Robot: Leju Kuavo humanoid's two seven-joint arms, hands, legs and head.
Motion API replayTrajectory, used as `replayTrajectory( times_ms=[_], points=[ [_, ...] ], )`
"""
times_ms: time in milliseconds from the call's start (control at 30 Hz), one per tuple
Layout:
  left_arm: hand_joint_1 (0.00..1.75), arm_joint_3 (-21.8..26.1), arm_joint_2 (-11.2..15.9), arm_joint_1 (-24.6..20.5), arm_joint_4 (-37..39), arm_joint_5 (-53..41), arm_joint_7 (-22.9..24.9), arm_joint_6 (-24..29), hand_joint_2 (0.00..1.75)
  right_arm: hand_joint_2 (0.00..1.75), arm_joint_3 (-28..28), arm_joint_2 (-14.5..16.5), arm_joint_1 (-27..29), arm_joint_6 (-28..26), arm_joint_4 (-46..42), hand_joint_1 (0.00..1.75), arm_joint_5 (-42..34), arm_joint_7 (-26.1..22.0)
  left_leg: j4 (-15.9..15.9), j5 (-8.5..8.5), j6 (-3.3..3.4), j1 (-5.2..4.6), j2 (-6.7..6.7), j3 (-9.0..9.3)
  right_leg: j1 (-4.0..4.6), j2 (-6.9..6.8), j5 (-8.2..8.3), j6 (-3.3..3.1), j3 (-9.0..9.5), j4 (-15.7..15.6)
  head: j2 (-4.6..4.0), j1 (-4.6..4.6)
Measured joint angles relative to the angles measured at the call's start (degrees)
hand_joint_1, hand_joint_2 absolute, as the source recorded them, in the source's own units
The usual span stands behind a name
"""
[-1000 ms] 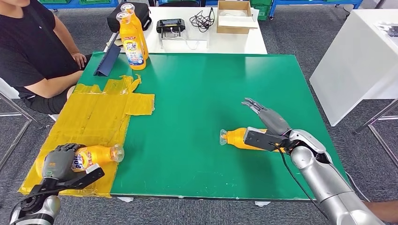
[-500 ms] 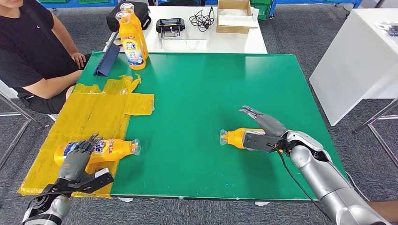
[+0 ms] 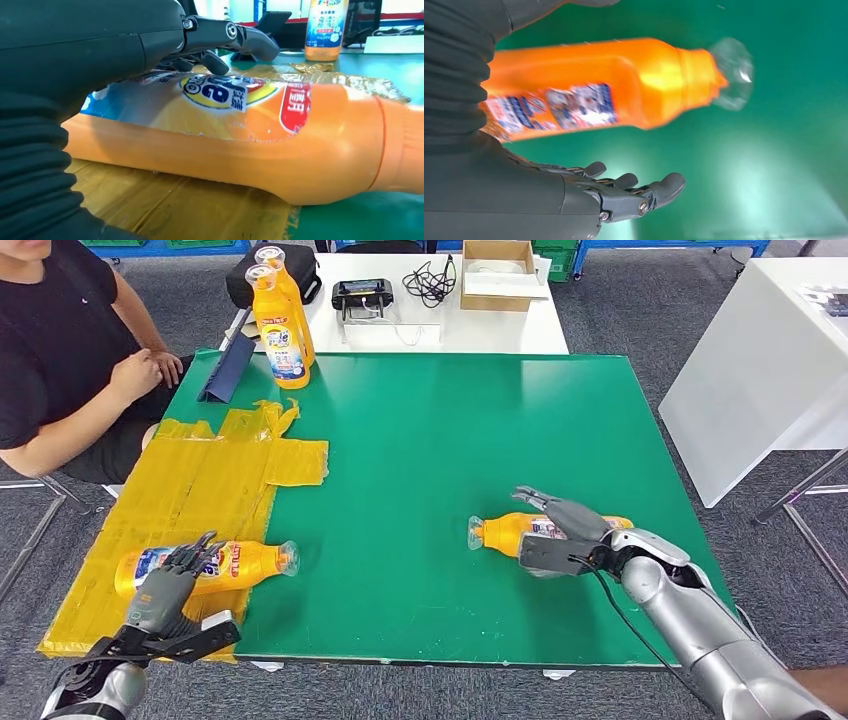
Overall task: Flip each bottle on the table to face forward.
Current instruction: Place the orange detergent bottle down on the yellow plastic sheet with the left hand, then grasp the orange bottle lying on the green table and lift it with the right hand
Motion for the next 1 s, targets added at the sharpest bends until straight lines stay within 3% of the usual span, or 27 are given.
replayTrajectory(
  times_ms=[100, 200, 267, 367, 500, 700, 1000],
  points=[
    [0.0, 0.57, 0.15, 0.71, -1.33, 8.47, -4.13, -4.06, 0.0, 1.75, 1.36, -2.03, -0.25, 0.13, -0.03, 0.0, -0.6, 1.07, 0.01, 0.0, 0.0, 0.0, -0.02, 0.0, 0.0, -0.01, 0.0, 0.0, -0.01, 0.0, 0.0, 0.0],
    [0.0, 2.18, -0.15, 2.07, -4.54, 23.79, -7.72, -11.45, 0.0, 1.75, 2.57, -4.44, -0.27, -0.49, -0.39, 0.0, -0.23, 2.36, 0.01, 0.0, 0.0, -0.01, -0.01, -0.04, 0.0, 0.0, 0.0, 0.0, -0.07, 0.0, 0.0, 0.01],
    [0.0, 3.33, -0.77, 2.89, -7.55, 33.86, -8.36, -15.31, 0.0, 1.75, 3.21, -5.68, -0.24, -1.4, -0.59, 0.0, 0.91, 3.37, 0.01, -0.01, 0.01, -0.01, 0.02, -0.08, 0.0, 0.03, 0.0, 0.0, -0.12, -0.01, 0.0, 0.02],
    [0.0, 5.33, -1.8, 3.23, -11.41, 41.5, -8.62, -18.21, 0.0, 1.75, 4.01, -6.48, -0.18, -2.57, -0.61, 0.0, 2.51, 4.43, 0.01, -0.03, 0.02, -0.01, 0.06, -0.08, -0.01, 0.07, 0.0, 0.0, -0.14, -0.01, 0.0, 0.01],
    [0.0, 8.68, -3.74, 3.62, -15.57, 47.66, -8.65, -24.48, 0.0, 1.75, 4.83, -6.76, -0.01, -4.35, -0.52, 0.0, 4.9, 5.41, 0.01, -0.03, 0.03, 0.01, 0.12, -0.1, 0.01, 0.09, 0.0, 0.0, -0.17, -0.02, 0.0, 0.0],
    [0.0, 16.46, -8.74, 4.11, -21.37, 52.51, -8.66, -35.26, 0.0, 1.75, 5.11, -6.35, 1.38, -8.07, 0.07, 0.0, 9.69, 6.86, 0.01, -0.03, 0.03, 0.02, 0.14, -0.12, 0.04, 0.09, 0.0, 0.0, -0.19, -0.02, 0.0, 0.01],
    [0.0, 21.21, -12.18, 4.16, -24.71, 52.57, -8.66, -37.68, 0.0, 1.75, 4.86, -5.73, 2.13, -8.4, 0.98, 0.0, 10.88, 7.37, 0.01, -0.03, 0.03, 0.01, 0.13, -0.13, 0.03, 0.1, 0.0, 0.0, -0.19, -0.02, 0.0, 0.01]
  ],
)
